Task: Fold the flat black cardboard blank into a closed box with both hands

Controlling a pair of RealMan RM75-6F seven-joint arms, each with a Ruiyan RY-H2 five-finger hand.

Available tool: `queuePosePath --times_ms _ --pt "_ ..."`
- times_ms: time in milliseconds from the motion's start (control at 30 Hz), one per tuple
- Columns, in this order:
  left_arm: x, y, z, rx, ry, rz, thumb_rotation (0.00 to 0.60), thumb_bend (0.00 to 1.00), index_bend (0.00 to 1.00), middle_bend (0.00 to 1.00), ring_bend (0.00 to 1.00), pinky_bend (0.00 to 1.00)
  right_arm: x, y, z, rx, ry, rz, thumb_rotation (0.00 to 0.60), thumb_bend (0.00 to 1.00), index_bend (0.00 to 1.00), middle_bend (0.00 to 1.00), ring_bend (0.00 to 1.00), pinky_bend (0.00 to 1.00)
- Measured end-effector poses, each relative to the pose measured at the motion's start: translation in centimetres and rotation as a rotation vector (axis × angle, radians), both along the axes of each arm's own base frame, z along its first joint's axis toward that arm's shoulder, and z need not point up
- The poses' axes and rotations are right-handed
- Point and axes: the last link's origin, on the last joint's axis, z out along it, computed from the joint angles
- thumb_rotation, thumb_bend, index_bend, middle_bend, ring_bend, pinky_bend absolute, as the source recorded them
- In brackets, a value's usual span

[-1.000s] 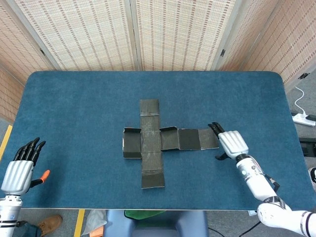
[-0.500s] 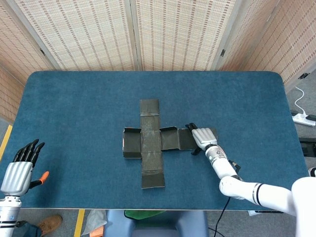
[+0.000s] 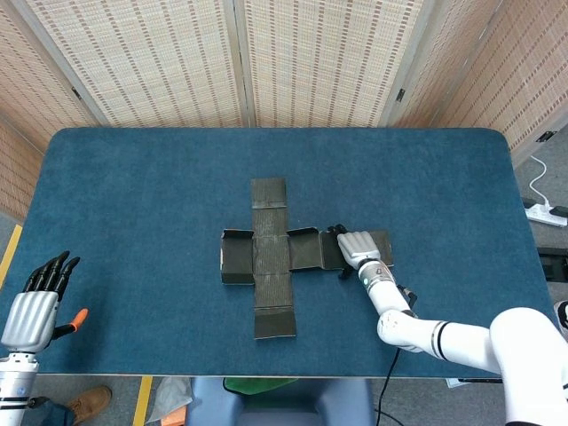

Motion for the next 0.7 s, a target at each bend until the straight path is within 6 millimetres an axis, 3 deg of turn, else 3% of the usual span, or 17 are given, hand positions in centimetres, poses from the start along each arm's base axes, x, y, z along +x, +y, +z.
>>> queuePosePath --times_ms 200,400,500,567,633,700 --pt "-0.3 0.1 -0.1 -0.005 -0.001 0.006 0.6 0.26 0.09 0.06 0.08 0.13 0.1 -0.9 -0.4 -0.013 0.005 -0.022 0.6 0.2 0.03 0.12 0.74 0.99" --pt "-0.3 0.5 -0.3 -0.016 -0.007 0.004 0.6 0.26 0.09 0.06 0.08 0.13 0.9 -1.2 -0.9 0.007 0.036 -0.002 0.6 0.25 0.32 0.25 0.76 1.0" --pt "-0.1 0.9 -0.6 -0.033 -0.015 -0.004 0.6 0.26 0.11 0.07 0.1 0.14 1.2 -1.0 -0.9 0.003 0.034 0.012 0.6 0.26 0.4 0.33 0.78 1.0" --pt "0.1 1.4 -0.9 -0.041 -0.027 -0.018 0.6 0.26 0.14 0.11 0.17 0.2 1.4 -0.8 -0.8 0.0 0.022 0.026 0.6 0.26 0.42 0.35 0.78 1.0" --pt "0.3 2.0 -1.2 -0.044 -0.034 -0.035 0.6 0.26 0.17 0.16 0.26 0.33 1.6 -0.5 -0.6 -0.003 0.004 0.044 0.6 0.26 0.45 0.38 0.78 1.0" --pt "0.6 3.0 -1.8 -0.049 -0.044 -0.054 0.6 0.26 0.16 0.21 0.38 0.53 1.8 -0.1 -0.4 -0.006 -0.011 0.065 0.6 0.26 0.46 0.4 0.78 1.0"
